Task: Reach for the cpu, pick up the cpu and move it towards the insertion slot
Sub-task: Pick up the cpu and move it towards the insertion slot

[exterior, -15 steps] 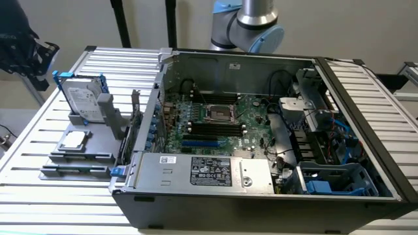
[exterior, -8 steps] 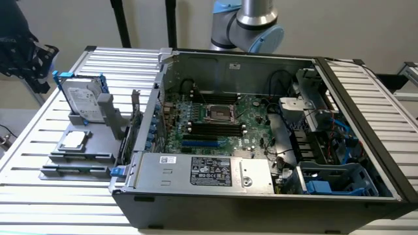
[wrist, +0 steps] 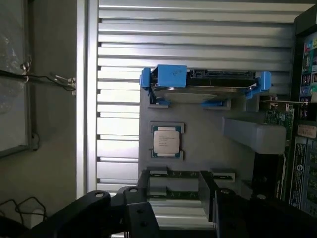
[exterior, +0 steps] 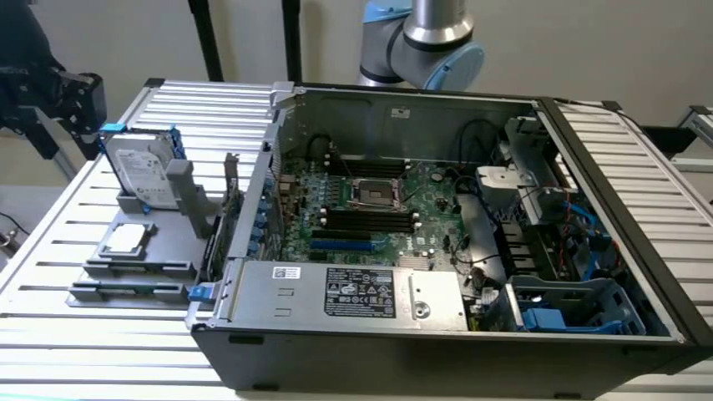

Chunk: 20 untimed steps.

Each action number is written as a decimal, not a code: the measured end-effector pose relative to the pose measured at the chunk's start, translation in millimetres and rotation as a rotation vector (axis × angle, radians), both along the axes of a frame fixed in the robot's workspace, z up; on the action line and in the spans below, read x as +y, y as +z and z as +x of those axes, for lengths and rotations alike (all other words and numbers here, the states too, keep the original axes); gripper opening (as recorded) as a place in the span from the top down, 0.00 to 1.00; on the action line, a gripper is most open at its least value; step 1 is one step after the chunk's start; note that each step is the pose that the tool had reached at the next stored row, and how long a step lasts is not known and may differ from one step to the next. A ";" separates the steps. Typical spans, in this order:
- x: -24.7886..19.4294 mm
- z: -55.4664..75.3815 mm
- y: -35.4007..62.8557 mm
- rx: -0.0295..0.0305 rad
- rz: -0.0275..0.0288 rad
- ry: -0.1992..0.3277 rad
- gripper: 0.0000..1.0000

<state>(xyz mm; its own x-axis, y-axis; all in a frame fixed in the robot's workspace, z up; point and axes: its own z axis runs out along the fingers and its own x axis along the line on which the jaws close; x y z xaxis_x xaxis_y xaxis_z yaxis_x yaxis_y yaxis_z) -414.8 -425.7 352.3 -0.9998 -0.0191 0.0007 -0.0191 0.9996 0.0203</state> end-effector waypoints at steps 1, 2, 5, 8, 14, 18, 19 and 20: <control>0.0 0.0 -1.1 0.0001 -0.0004 0.000 0.47; 0.0 0.0 -2.6 0.0004 -0.0009 0.000 0.41; 0.1 0.0 -8.0 0.0003 -0.0012 0.000 0.35; 0.0 0.0 -13.6 0.0002 -0.0012 -0.005 0.35; 0.1 0.0 -24.5 0.0003 -0.0012 -0.024 0.35; 0.1 0.0 -31.6 0.0003 -0.0012 -0.027 0.35; 0.1 0.0 -33.5 0.0004 -0.0012 -0.027 0.35; 0.1 0.0 -35.3 0.0003 -0.0012 -0.027 0.35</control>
<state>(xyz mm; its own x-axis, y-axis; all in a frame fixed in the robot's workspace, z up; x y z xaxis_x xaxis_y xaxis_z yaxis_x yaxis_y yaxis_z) -414.8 -425.6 317.0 -1.0000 0.0082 0.0010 0.0082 0.9998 0.0192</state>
